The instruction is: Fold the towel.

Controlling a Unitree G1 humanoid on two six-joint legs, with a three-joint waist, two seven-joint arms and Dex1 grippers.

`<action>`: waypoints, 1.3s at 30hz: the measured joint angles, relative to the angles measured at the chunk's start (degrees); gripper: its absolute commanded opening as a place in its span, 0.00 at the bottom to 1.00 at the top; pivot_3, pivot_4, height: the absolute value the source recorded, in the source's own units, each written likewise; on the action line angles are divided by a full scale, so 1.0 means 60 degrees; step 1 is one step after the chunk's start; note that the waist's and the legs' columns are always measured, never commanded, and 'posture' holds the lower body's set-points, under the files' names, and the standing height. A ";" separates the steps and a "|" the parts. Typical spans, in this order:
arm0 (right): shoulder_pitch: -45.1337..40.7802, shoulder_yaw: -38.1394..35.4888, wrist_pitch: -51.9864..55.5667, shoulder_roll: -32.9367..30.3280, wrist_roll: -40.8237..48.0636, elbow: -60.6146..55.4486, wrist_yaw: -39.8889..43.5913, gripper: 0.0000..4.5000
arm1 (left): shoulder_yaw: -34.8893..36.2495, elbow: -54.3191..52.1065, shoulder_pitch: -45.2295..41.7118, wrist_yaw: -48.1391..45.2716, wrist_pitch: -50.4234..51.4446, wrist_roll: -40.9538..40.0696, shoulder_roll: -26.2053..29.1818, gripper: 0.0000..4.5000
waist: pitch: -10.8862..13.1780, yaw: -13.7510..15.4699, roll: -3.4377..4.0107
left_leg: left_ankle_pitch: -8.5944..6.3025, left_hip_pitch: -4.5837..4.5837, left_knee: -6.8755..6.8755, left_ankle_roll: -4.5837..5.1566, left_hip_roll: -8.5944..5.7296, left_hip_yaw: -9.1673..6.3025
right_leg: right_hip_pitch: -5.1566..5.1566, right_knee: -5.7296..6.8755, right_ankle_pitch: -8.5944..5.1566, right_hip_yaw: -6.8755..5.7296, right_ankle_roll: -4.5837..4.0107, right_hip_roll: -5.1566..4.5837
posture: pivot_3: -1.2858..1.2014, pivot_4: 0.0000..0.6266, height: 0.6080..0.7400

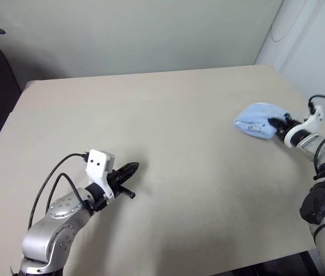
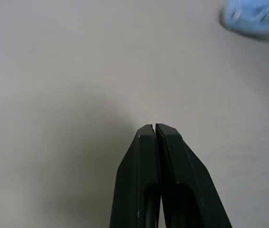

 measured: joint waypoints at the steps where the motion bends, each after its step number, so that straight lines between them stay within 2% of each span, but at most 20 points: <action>1: -0.0001 -0.0006 -0.0270 0.0018 -0.0066 0.0357 -0.0229 0.00 | -0.0003 0.0015 -0.0002 0.0000 0.0000 0.0006 0.0000 0.03 | 0.0000 -0.0001 0.0003 | 0.0000 -0.0004 -0.0001 0.0001 0.0000 0.0007 | -0.0010 0.0007 -0.0001 0.0009 0.0002 0.0000 | 0.52 0.24 1.00; 4: -0.0112 -0.0014 -0.0756 0.0021 -0.0192 0.0899 -0.0552 0.00 | -0.0002 0.0015 0.0003 0.0005 0.0000 0.0007 0.0000 0.03 | -0.0001 0.0004 0.0005 | -0.0003 -0.0004 0.0001 0.0005 0.0000 0.0012 | -0.0011 0.0006 -0.0002 0.0014 0.0003 0.0000 | 0.52 0.24 1.00; 5: -0.0180 -0.0004 -0.0861 0.0020 -0.0227 0.0976 -0.0606 0.14 | -0.0002 0.0013 0.0007 0.0008 0.0000 0.0007 -0.0001 0.03 | -0.0001 0.0006 0.0005 | -0.0004 -0.0004 0.0003 0.0007 0.0000 0.0013 | -0.0010 0.0006 -0.0001 0.0016 0.0003 0.0000 | 0.52 0.24 1.00; 12: -0.0231 0.0139 -0.1135 -0.0081 -0.0372 0.1062 -0.0423 0.66 | 0.0008 -0.0017 0.0174 0.0080 -0.0001 0.0000 -0.0019 0.03 | -0.0002 0.0035 0.0004 | -0.0008 -0.0004 0.0009 0.0013 0.0000 0.0014 | -0.0006 0.0006 -0.0001 0.0018 0.0003 0.0000 | 0.52 0.24 1.00; 16: 0.0270 0.0260 -0.0759 -0.0150 -0.0320 0.0128 0.0146 0.97 | 0.0079 -0.0027 0.0414 0.0089 -0.0003 -0.0012 -0.0020 0.03 | -0.0001 0.0068 0.0004 | -0.0009 -0.0009 0.0009 0.0016 -0.0001 0.0013 | -0.0007 0.0004 -0.0002 0.0017 0.0004 0.0000 | 0.52 0.24 1.00; 26: 0.2998 -0.0168 0.0518 -0.0992 0.0257 -0.2903 0.1011 0.99 | 0.0899 0.0073 0.0870 0.0011 -0.0017 -0.0068 0.0007 0.03 | -0.0001 0.0067 0.0004 | -0.0010 -0.0002 0.0009 0.0016 -0.0004 0.0022 | 0.0000 0.0005 -0.0006 0.0022 0.0010 0.0000 | 0.52 0.24 1.00; 32: 0.4001 -0.0253 0.0097 -0.1137 0.0293 -0.4408 0.1110 0.99 | 0.1778 0.1068 0.0541 0.0375 -0.0452 0.0093 -0.0106 0.03 | -0.0001 0.0032 0.0005 | -0.0013 0.0016 0.0013 0.0022 -0.0014 0.0021 | 0.0021 0.0007 -0.0015 0.0036 0.0027 0.0000 | 0.52 0.24 1.00; 35: 0.4299 0.0381 -0.0821 -0.1162 -0.0226 -0.5588 0.1311 0.99 | 0.2342 0.1997 -0.0106 0.0921 -0.1142 0.0754 -0.0048 0.03 | -0.0001 -0.0008 0.0007 | -0.0015 0.0018 0.0014 0.0026 -0.0016 0.0021 | 0.0017 0.0011 -0.0016 0.0039 0.0028 0.0000 | 0.52 0.24 1.00; 39: 0.4426 0.2178 -0.1773 -0.0870 -0.0648 -0.8044 0.2333 0.99 | 0.2675 0.2425 -0.0664 0.0924 -0.1811 0.1051 0.0106 0.03 | -0.0005 -0.0142 0.0000 | -0.0026 0.0023 0.0014 0.0044 -0.0019 0.0019 | 0.0024 0.0001 -0.0016 0.0039 0.0029 0.0008 | 0.52 0.24 1.00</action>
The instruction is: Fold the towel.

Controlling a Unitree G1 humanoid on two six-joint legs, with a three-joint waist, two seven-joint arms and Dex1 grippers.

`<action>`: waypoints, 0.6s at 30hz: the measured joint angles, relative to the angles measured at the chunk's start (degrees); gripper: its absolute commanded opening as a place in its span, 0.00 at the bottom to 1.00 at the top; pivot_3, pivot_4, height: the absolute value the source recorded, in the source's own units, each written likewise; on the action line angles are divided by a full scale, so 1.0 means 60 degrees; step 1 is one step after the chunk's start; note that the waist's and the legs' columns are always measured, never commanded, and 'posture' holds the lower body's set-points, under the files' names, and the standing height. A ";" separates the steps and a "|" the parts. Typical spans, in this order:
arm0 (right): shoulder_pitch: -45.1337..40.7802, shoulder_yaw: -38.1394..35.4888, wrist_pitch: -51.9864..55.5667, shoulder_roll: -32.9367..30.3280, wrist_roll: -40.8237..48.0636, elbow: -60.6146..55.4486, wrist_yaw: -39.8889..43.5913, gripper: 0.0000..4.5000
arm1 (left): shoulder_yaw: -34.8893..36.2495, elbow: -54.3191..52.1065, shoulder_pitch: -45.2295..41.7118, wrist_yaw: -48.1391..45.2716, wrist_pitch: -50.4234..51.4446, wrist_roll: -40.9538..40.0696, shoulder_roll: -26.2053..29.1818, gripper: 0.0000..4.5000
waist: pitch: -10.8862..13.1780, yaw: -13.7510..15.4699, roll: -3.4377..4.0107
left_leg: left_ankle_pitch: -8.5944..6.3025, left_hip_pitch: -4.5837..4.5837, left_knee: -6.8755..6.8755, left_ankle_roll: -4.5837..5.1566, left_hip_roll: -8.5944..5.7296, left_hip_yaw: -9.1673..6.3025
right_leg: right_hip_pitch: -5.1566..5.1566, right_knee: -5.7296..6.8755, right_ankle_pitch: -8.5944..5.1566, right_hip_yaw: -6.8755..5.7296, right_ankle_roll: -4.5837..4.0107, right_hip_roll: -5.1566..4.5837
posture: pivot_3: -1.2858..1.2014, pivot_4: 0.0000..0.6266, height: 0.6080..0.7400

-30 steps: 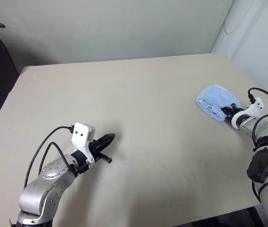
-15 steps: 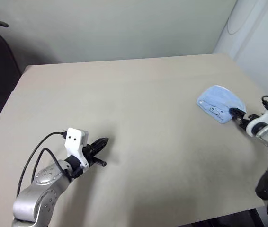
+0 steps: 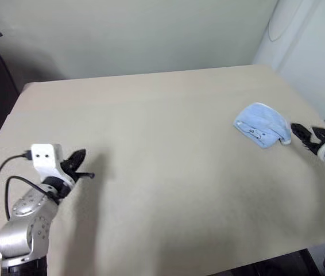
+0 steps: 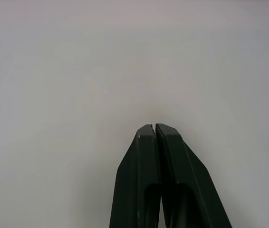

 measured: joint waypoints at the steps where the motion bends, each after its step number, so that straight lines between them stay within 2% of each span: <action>1: -0.0042 0.0585 -0.0103 0.0256 -0.0030 -0.0590 0.0254 0.99 | -0.0009 -0.0002 -0.0104 -0.0088 -0.0023 -0.0023 0.0025 0.03 | -0.0002 -0.0019 -0.0003 | -0.0001 0.0000 0.0002 0.0001 -0.0002 -0.0003 | 0.0002 -0.0005 0.0000 0.0000 0.0001 0.0000 | 0.52 0.24 1.00; 4: -0.0329 0.1981 -0.0134 0.1188 -0.0063 -0.1236 0.0657 0.99 | -0.0074 -0.0006 -0.0164 -0.0377 -0.0063 -0.0042 0.0112 0.03 | -0.0002 -0.0034 -0.0004 | -0.0001 -0.0009 0.0009 0.0001 -0.0006 -0.0008 | -0.0004 -0.0011 -0.0003 0.0004 0.0011 -0.0001 | 0.52 0.24 1.00; 9: -0.1166 0.3692 -0.0758 0.2351 -0.0739 -0.0667 0.1105 0.99 | -0.0830 -0.0058 -0.0057 -0.0881 -0.0059 0.0014 0.0210 0.03 | -0.0003 0.0085 -0.0006 | 0.0000 -0.0026 0.0022 0.0000 -0.0007 -0.0021 | -0.0013 -0.0013 0.0004 0.0008 0.0022 -0.0005 | 0.52 0.24 1.00; 12: -0.1173 0.4140 -0.1237 0.2694 -0.1042 -0.0127 0.1440 0.99 | -0.1263 -0.0220 0.0151 -0.1008 -0.0048 0.0043 0.0188 0.03 | -0.0004 0.0145 -0.0010 | 0.0000 -0.0034 0.0024 -0.0001 -0.0007 -0.0024 | -0.0016 -0.0022 0.0006 0.0007 0.0023 -0.0007 | 0.52 0.24 1.00; 18: -0.0986 0.4265 -0.1680 0.2903 -0.1355 0.0333 0.1635 0.99 | -0.1215 -0.0833 0.0671 -0.1078 0.0144 -0.0154 0.0162 0.03 | -0.0004 0.0126 -0.0010 | 0.0010 -0.0050 0.0021 -0.0017 -0.0006 -0.0024 | -0.0039 -0.0010 0.0011 0.0004 0.0012 -0.0007 | 0.52 0.24 1.00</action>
